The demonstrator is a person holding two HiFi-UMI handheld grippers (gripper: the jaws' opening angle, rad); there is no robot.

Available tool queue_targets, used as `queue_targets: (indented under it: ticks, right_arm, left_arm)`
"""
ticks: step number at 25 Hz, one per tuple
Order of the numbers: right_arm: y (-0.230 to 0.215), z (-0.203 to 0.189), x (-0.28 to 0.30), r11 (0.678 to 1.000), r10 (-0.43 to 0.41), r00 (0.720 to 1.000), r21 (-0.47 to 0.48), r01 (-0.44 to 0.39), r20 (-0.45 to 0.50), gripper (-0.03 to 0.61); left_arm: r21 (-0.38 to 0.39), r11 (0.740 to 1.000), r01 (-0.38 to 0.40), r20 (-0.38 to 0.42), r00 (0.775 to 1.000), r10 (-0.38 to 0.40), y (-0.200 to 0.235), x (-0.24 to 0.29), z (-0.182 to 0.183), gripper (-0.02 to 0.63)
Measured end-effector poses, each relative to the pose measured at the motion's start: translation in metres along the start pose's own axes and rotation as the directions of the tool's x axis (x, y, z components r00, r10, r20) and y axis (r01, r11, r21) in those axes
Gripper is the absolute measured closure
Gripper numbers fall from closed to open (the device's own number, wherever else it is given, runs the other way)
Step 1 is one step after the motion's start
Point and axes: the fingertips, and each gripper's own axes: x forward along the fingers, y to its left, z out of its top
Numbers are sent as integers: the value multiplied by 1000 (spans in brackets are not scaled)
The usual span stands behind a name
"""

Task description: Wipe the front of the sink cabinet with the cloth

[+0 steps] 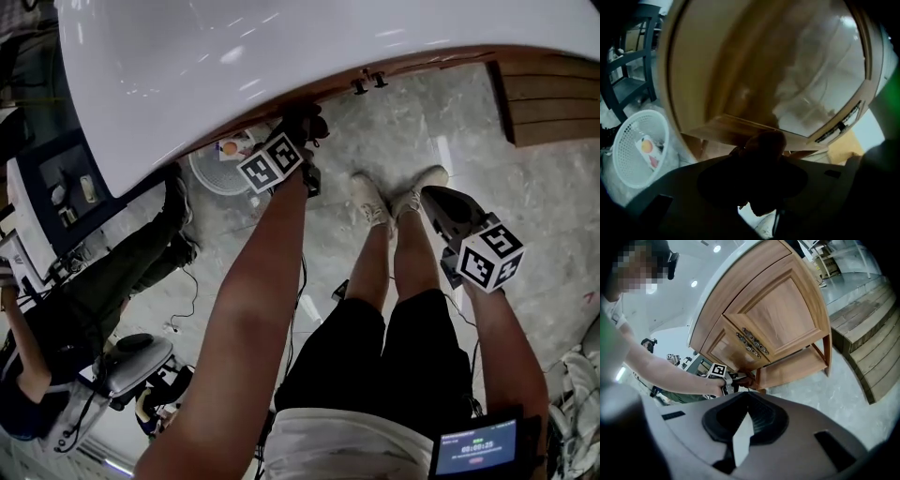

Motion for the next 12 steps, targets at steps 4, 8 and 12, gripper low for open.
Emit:
queue_targets:
  ticks: [4, 8, 12]
  right_arm:
    - [-16, 30, -8, 1000, -24, 998, -6, 25, 61, 565]
    - [-26, 53, -16, 999, -30, 995, -30, 33, 98, 565]
    - [-26, 63, -20, 998, -28, 992, -48, 34, 124, 565]
  left_arm:
    - [34, 996, 79, -25, 997, -78, -55, 23, -10, 437]
    - [43, 991, 123, -43, 992, -121, -97, 39, -19, 436]
    - [53, 986, 155, -58, 987, -152, -123, 51, -23, 436]
